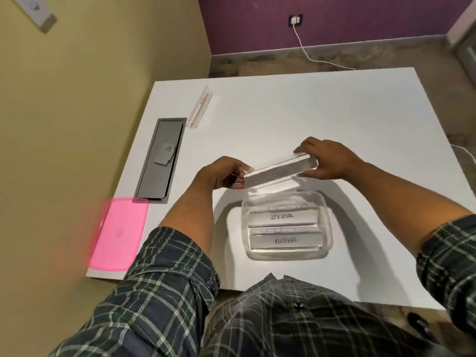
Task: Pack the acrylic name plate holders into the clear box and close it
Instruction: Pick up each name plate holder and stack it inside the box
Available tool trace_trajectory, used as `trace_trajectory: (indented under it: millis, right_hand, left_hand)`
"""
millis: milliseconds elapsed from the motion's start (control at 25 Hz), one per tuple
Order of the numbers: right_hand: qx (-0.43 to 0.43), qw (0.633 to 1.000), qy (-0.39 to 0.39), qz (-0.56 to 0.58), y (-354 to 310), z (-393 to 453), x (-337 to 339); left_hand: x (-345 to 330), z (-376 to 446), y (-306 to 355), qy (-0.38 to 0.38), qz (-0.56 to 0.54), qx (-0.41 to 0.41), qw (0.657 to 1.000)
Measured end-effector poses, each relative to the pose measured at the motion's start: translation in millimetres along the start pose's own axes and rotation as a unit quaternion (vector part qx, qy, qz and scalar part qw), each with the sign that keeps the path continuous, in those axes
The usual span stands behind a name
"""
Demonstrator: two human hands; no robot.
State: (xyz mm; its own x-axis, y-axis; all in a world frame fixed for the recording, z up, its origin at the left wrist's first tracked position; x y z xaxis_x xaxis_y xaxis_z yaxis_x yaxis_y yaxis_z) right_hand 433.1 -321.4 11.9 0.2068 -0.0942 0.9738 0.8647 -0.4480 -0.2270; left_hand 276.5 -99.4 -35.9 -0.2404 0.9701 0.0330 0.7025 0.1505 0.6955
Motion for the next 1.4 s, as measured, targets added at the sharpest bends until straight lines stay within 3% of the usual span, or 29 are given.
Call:
trace_trajectory:
  millis: [120,280,440,600,720,800,880,1000,1120,1200,1400]
  right_hand:
    - [0.026,1.000,-0.011,-0.005,-5,-34,-6]
    - [0.075,0.997,-0.002,-0.029,-21,-69,-22]
    - [0.080,0.996,-0.017,-0.027,-33,-80,-37]
    - [0.038,0.991,-0.116,-0.058,-38,-79,-64]
    - [0.012,0.981,-0.162,-0.105,-40,-76,-80]
    - [-0.004,0.972,-0.184,-0.148,-42,-74,-90]
    - [-0.028,0.963,-0.206,-0.174,-42,-72,-100]
    - [-0.026,0.955,-0.213,-0.204,-44,-68,-109]
    - [0.002,0.945,-0.223,-0.239,-44,-64,-112]
    - [0.012,0.940,-0.232,-0.249,-44,-61,-114]
    - [0.027,0.934,-0.253,-0.253,-43,-55,-118]
  left_hand:
    - [-18,-2,-4,-0.018,0.105,-0.005,0.994]
    - [-38,-9,-12,-0.040,0.312,-0.006,0.949]
    - [-51,-15,-27,-0.056,0.359,0.034,0.931]
    - [-57,-11,-35,-0.035,0.376,0.021,0.926]
    - [-65,-12,-39,-0.059,0.400,0.014,0.914]
    - [-73,-14,-38,-0.084,0.488,-0.003,0.869]
    - [-81,-16,-37,-0.089,0.608,-0.030,0.788]
    - [-89,-18,-33,-0.034,0.728,-0.089,0.679]
    - [-95,-19,-36,-0.007,0.786,-0.136,0.603]
    - [-96,-19,-36,-0.002,0.801,-0.153,0.579]
    - [-98,-17,-36,0.008,0.798,-0.168,0.579]
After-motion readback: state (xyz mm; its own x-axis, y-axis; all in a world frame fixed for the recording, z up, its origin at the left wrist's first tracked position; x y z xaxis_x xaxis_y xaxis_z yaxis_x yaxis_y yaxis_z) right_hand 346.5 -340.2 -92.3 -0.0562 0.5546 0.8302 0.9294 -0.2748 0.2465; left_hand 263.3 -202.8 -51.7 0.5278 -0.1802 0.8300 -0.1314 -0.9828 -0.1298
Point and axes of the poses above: each hand's wrist, its own z-axis towards the middle knuckle, its own x-axis out of the back of the hand, y = z × x, the point moved 7 cm from there along z, towards the middle knuckle, and after that the axes turned 4 degrees about -x, right-handed, at the moved point
